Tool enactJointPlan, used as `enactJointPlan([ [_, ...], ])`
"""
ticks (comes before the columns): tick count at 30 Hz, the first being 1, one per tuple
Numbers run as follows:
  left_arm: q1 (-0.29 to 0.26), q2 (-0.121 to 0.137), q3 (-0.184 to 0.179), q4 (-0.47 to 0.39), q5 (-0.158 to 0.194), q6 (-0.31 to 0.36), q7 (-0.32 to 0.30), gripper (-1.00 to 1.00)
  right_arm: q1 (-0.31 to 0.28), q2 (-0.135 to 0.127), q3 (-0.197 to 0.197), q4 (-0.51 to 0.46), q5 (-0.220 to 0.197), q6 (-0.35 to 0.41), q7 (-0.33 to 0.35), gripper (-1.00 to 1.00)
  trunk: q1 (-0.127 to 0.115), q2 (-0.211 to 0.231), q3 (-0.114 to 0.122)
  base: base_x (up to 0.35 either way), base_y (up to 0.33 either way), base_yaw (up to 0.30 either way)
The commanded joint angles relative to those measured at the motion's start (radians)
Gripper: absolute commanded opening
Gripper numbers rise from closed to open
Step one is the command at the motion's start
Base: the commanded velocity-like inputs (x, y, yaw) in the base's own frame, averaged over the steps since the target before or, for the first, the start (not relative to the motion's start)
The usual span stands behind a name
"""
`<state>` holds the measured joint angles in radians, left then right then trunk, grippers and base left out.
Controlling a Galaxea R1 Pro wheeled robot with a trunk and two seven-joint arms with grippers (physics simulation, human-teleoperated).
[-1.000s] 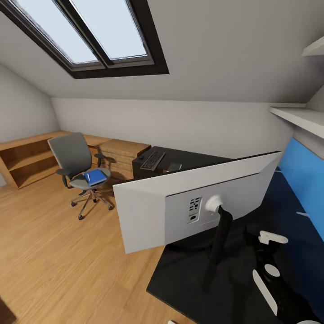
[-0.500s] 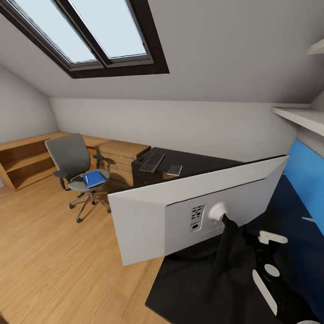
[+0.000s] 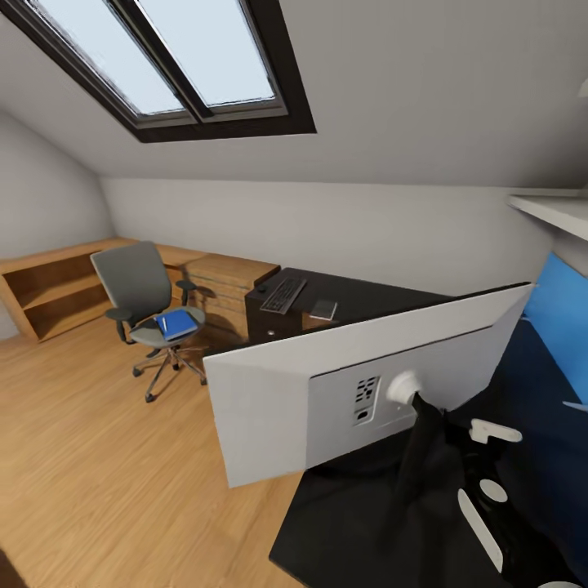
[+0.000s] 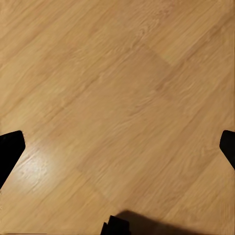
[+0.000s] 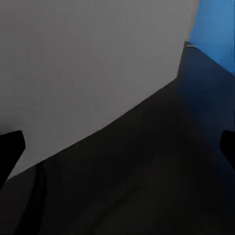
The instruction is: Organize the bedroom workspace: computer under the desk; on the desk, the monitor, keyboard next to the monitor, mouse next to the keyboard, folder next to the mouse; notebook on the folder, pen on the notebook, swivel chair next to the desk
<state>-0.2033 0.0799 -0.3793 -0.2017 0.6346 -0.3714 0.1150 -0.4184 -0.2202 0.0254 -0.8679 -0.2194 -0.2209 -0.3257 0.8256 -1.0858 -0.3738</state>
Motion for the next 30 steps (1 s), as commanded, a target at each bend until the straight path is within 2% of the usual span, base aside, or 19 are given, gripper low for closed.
enactJointPlan([
  [1,-0.001,0.000,-0.009,0.000,0.002,-0.002,0.008,1.00,0.000,-0.001,0.004,0.000,-0.008,-0.005,-0.001,1.00,0.000,-0.001,-0.001,0.141,-0.005,0.239],
  [10,-0.001,0.000,-0.009,0.000,0.001,-0.003,0.008,1.00,0.000,-0.001,0.004,0.000,-0.008,-0.011,-0.001,1.00,0.000,-0.001,-0.001,0.130,-0.025,0.208],
  [17,-0.001,0.000,-0.009,0.000,0.001,-0.002,0.008,1.00,0.000,-0.001,0.004,0.000,-0.008,-0.011,-0.001,1.00,0.000,-0.001,-0.001,0.114,-0.001,0.023],
  [30,-0.001,0.000,-0.009,0.001,0.001,-0.003,0.008,1.00,0.000,-0.002,0.004,0.000,-0.008,-0.011,-0.001,1.00,0.000,-0.001,-0.001,0.004,0.000,0.001],
])
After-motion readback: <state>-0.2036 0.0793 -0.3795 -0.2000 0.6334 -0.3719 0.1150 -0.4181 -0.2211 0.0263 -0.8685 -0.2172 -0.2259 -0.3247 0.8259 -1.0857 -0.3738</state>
